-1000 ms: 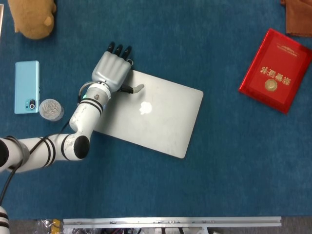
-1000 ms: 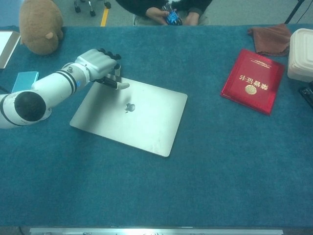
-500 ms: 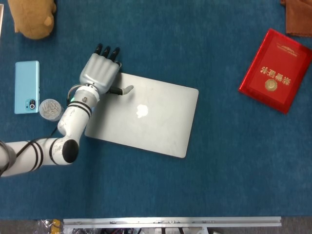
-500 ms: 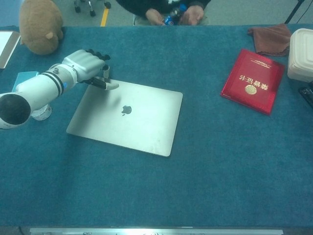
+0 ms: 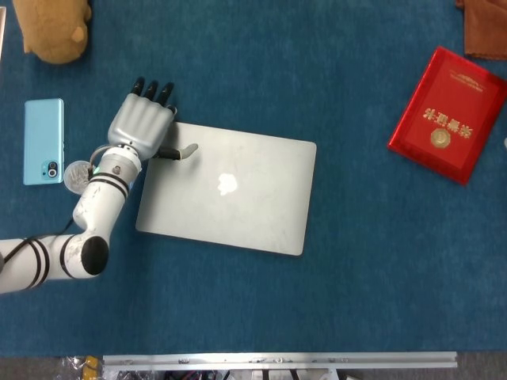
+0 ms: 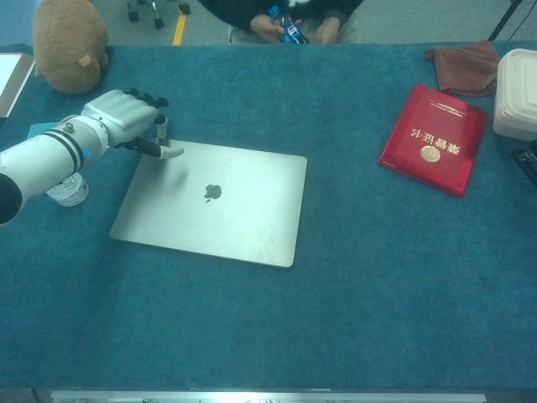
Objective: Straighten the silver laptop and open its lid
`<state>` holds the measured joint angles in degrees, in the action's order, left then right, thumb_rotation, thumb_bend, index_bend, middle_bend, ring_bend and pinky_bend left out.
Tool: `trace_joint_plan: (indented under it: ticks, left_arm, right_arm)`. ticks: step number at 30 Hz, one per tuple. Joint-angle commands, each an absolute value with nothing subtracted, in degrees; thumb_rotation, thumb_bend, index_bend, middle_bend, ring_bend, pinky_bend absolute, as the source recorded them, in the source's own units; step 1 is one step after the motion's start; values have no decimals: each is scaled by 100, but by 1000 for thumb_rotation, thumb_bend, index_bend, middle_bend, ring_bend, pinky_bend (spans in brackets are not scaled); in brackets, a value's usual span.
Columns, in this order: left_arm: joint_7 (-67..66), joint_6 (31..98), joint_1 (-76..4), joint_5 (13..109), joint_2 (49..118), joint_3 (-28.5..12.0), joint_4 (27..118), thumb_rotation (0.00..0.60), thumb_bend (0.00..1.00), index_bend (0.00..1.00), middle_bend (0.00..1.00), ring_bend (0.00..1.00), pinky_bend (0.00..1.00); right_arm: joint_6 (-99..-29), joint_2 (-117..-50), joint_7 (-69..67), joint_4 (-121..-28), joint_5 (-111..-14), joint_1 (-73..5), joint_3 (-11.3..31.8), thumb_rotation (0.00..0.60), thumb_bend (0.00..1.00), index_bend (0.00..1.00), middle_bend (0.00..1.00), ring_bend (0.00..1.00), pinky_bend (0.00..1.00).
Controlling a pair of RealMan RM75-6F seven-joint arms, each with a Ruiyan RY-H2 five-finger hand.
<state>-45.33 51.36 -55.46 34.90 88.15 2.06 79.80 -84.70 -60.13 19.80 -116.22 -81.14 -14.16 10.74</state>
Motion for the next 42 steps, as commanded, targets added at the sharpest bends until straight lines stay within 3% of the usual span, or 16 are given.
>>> trace_joint_plan:
  ticks: [1, 10, 24, 33, 42]
  left_arm:
    - [-4511, 5179, -5497, 3527, 8760, 224, 8042, 43, 170, 315, 0, 0, 0]
    - [-4460, 5282, -5319, 3634, 8612, 284, 8197, 42, 170, 315, 0, 0, 0]
    - [-4595, 5204, -5524, 3635, 8776, -49, 8066, 41, 170, 284, 0, 0, 0]
    - [-4794, 5108, -5555, 3480, 9085, 41, 7818, 42, 170, 285, 0, 0, 0]
    - [-4889, 5212, -5516, 3455, 8978, 94, 8010, 43, 170, 303, 0, 0, 0]
  right_arm:
    - [-8474, -6018, 1985, -11633, -8133, -1413, 1070, 600, 127, 0, 18, 0, 26]
    - [-8480, -6025, 1995, -11667, -8197, -1411, 1068, 600, 127, 0, 18, 0, 26]
    - [-8508, -6003, 1938, -11610, -8149, -1374, 1091, 600, 127, 0, 18, 0, 26]
    - [-8525, -5938, 1830, -11562, -8126, -1330, 1096, 600, 127, 0, 18, 0, 26]
    - [-8528, -5939, 1763, -11535, -8154, -1316, 1091, 600, 127, 0, 18, 0, 26]
